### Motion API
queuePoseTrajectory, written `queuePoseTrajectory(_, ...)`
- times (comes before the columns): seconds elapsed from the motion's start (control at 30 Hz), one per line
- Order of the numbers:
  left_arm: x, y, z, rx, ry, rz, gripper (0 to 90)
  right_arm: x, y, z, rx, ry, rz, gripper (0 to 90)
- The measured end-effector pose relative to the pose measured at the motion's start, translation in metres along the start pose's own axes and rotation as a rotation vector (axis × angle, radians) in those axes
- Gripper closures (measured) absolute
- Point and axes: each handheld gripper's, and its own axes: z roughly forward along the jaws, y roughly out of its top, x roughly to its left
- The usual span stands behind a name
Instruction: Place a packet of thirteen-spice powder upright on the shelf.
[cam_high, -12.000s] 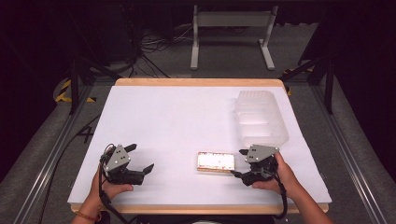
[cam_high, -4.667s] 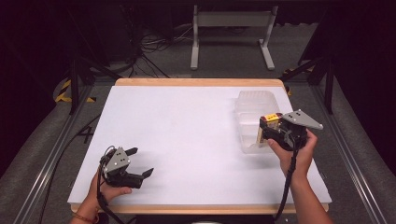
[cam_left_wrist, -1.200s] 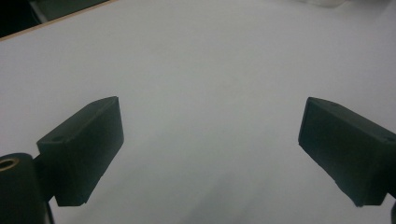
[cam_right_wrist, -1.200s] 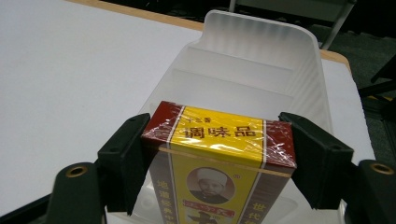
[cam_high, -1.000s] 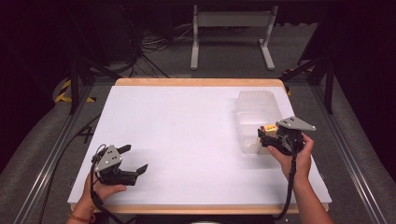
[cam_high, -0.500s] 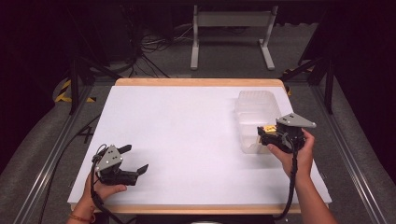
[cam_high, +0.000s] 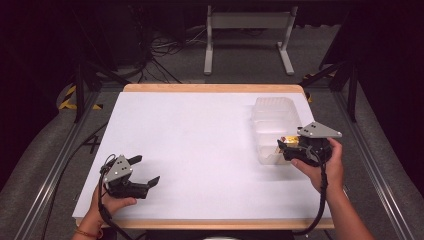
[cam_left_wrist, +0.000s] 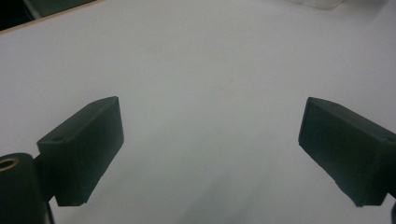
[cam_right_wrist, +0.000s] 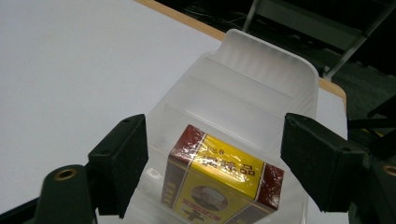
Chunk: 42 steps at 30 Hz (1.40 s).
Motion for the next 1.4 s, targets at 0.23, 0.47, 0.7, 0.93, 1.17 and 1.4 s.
queuePoseTrajectory(0.23,0.0,0.0,0.001,0.002,0.0,0.0,7.2,-0.001,-0.003,-0.009,-0.027,0.038,-0.032,23.2)
queuePoseTrajectory(0.47,0.0,0.0,0.0,0.003,0.002,0.0,7.3,-0.001,-0.007,-0.015,-0.04,0.054,-0.047,22.8)
queuePoseTrajectory(0.7,0.0,-0.001,0.0,0.006,0.001,-0.003,7.3,-0.003,-0.013,-0.022,-0.039,0.044,-0.061,22.1)
queuePoseTrajectory(0.93,0.0,-0.001,0.0,0.005,-0.002,-0.002,7.3,-0.007,-0.021,-0.029,-0.051,0.028,-0.073,20.1)
queuePoseTrajectory(1.17,-0.001,0.0,0.001,0.006,-0.003,0.003,7.3,-0.009,-0.03,-0.036,-0.058,0.02,-0.085,17.0)
queuePoseTrajectory(1.4,-0.001,0.0,0.001,0.007,-0.002,0.003,7.3,-0.011,-0.039,-0.042,-0.074,0.008,-0.085,13.5)
